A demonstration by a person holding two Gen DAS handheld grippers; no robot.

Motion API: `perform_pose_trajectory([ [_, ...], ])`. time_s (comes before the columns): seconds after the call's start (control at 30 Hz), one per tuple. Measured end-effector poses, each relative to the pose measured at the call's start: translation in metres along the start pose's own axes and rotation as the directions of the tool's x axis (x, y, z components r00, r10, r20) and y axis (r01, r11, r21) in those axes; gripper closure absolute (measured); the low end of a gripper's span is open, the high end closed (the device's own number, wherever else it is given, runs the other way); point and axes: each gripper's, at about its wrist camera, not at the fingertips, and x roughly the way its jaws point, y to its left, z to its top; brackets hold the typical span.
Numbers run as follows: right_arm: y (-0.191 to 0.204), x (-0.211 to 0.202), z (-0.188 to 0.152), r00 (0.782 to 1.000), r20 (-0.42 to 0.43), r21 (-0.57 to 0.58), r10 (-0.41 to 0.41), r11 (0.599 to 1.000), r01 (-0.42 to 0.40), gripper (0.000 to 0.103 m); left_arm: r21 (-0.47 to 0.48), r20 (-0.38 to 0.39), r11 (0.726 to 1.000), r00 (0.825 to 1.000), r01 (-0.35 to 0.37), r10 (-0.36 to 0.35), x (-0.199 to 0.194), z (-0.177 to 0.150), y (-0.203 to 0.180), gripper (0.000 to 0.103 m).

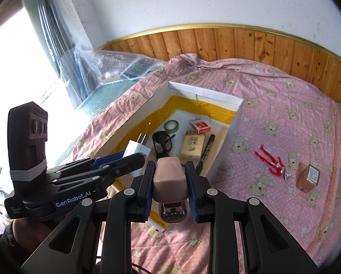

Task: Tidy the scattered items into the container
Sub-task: 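Open both grippers to drop the charger and stapler into the box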

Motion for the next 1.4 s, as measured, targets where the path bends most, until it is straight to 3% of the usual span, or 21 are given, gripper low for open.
perform_pose_trajectory([
  [0.37,0.015,0.05,0.012,0.996,-0.068,-0.02,0.057,0.998,-0.058,0.075,-0.05,-0.04,0.996,0.997,-0.071,0.069,0.014,0.009,0.041,0.07],
  [0.47,0.007,0.071,0.012,0.991,-0.082,0.03,0.107,0.994,-0.105,0.073,-0.042,-0.077,0.992,0.991,-0.115,0.111,0.028,0.009,0.052,0.07],
  [0.53,-0.006,0.081,0.01,0.991,-0.088,0.095,0.105,0.991,-0.097,0.067,-0.061,-0.083,0.989,0.988,-0.138,0.133,0.031,0.008,0.062,0.069],
  [0.73,-0.022,0.081,0.006,0.992,-0.089,0.143,0.088,0.987,-0.075,0.067,-0.119,-0.072,0.983,0.988,-0.143,0.135,0.024,0.008,0.082,0.068],
  [1.4,-0.012,0.07,-0.007,0.988,-0.097,0.13,0.117,0.986,-0.104,0.067,-0.073,-0.097,0.99,0.989,-0.123,0.116,0.024,0.003,0.053,0.068],
])
